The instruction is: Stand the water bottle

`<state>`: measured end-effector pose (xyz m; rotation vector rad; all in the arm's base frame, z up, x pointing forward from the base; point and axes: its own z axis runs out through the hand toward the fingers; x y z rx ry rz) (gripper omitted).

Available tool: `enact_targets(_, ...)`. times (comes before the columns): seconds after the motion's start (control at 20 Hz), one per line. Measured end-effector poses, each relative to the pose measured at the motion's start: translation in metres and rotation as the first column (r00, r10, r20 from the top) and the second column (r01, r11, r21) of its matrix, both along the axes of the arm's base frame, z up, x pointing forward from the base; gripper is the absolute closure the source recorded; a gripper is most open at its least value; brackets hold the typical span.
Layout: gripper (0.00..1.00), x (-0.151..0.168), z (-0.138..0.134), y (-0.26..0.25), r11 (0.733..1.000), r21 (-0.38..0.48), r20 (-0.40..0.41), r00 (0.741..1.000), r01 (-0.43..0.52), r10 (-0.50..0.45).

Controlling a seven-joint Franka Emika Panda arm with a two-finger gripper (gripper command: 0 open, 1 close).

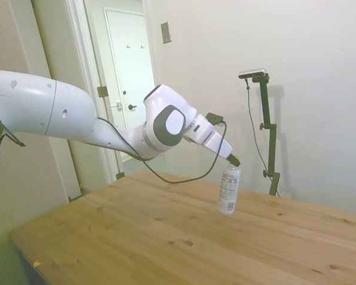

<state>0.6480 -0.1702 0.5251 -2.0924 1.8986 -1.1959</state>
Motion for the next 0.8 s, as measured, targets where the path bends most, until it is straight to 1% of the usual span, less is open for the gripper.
enact_targets(0.25, 1.0, 0.016, -0.017, 0.066, 0.997, -0.073, 0.047, 0.999, -0.006, 0.01)
enact_targets(0.45, 1.0, 0.027, -0.029, 0.108, 0.995, -0.097, 0.076, 0.997, -0.024, 0.032)
enact_targets(0.8, 1.0, 0.038, -0.054, 0.114, 0.992, -0.123, 0.071, 0.997, -0.014, 0.023)
